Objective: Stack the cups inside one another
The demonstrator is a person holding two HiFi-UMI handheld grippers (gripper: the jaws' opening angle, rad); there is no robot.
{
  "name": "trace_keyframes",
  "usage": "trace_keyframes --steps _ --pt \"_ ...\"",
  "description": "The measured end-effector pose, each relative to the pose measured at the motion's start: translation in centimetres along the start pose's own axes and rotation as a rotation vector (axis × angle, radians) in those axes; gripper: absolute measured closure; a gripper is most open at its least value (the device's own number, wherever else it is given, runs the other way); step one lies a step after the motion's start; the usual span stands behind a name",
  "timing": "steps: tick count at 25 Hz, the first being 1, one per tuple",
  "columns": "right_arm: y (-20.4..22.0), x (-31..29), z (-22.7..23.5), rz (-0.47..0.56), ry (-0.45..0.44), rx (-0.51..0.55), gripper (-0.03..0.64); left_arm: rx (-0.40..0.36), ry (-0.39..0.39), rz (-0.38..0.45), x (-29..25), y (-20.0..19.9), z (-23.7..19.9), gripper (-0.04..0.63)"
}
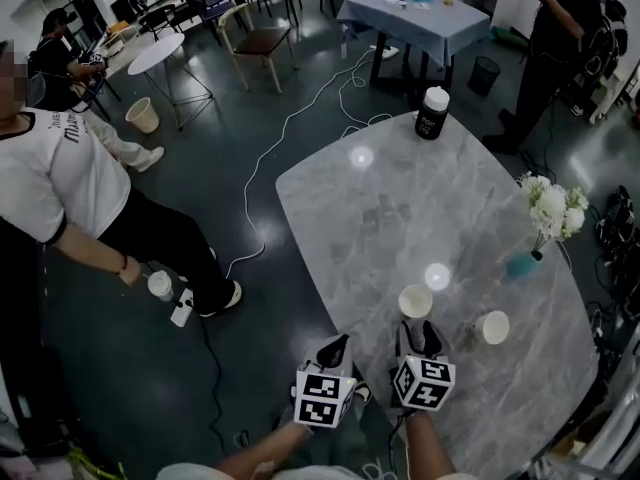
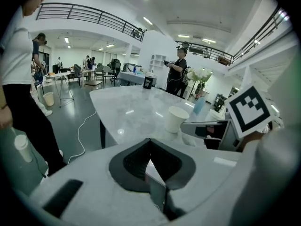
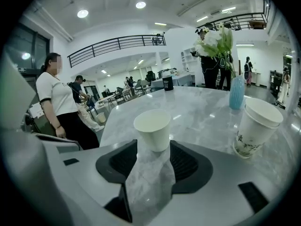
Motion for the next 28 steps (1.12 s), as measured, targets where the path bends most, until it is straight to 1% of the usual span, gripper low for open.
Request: trace_keyframes --steps 3,7,13,18,22,28 --pt "0.1 -1.2 0.2 -0.009 0.002 0.012 0.426 0.004 -0.008 -0.004 -0.5 0.5 -0.3 0.598" --pt "0.1 -2.5 0.6 -0.019 0.001 0.022 0.418 0.011 -0.025 -0.034 -0.9 1.2 -0.9 0.598" --pt "-0.1 -3.9 0.9 -0.021 0.006 0.027 0.417 0.038 -0.049 -0.037 -1.3 1.2 -1.9 0.598" --pt "-0.2 -4.3 1.0 -0.015 0.021 0.035 0.417 0.051 -0.059 -0.048 -1.4 1.4 -2.2 0.598" --pt "-0.2 -4.3 1.2 -0.010 0.026 0.032 0.417 0.048 -0.063 -0.044 -1.4 1.2 -2.3 0.598" --pt "-0.2 -3.3 1.2 0.007 0.038 0.019 0.418 0.050 -0.048 -0.046 -1.2 1.3 -2.1 0.598"
Point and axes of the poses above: the fingertips, and each gripper's own axes: x backward along the fingers, z to its right, y out of its underside, the point moved 10 cm from there along x, backward along the fingers, and after that the axes turned 10 degrees about -y, right-handed, at the moved point
